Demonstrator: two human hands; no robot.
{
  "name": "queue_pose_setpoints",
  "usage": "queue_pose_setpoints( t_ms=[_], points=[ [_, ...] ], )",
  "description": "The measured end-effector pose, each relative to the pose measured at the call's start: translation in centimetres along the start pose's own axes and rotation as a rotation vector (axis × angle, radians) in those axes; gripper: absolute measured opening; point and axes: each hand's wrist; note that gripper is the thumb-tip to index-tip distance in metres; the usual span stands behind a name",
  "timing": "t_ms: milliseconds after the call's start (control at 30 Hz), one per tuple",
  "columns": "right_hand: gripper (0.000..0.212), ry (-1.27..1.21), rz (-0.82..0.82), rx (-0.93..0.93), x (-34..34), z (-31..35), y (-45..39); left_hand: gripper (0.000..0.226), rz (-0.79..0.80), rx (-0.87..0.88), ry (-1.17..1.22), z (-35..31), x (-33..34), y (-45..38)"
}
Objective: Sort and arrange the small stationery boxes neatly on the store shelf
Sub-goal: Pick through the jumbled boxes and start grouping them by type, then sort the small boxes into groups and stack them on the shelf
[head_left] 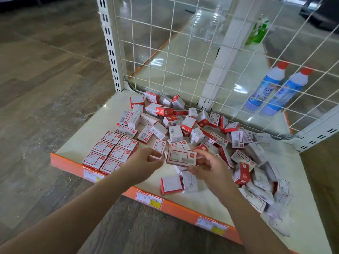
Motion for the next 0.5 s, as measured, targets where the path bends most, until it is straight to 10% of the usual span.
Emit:
queue_pose_setpoints(
  t_ms=[500],
  points=[
    [0.043, 0.258, -0.111, 0.103, -4.4, -8.7, 8.3, 0.029, 0.159, 0.232, -0.505, -4.2, 8.5, 1.2]
  ],
)
Point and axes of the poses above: each hand's wrist, its own y-axis away from the middle knuckle, its own x-axis out of the palm, z = x × y, and after that the axes turned 3 degrees about y, right-handed
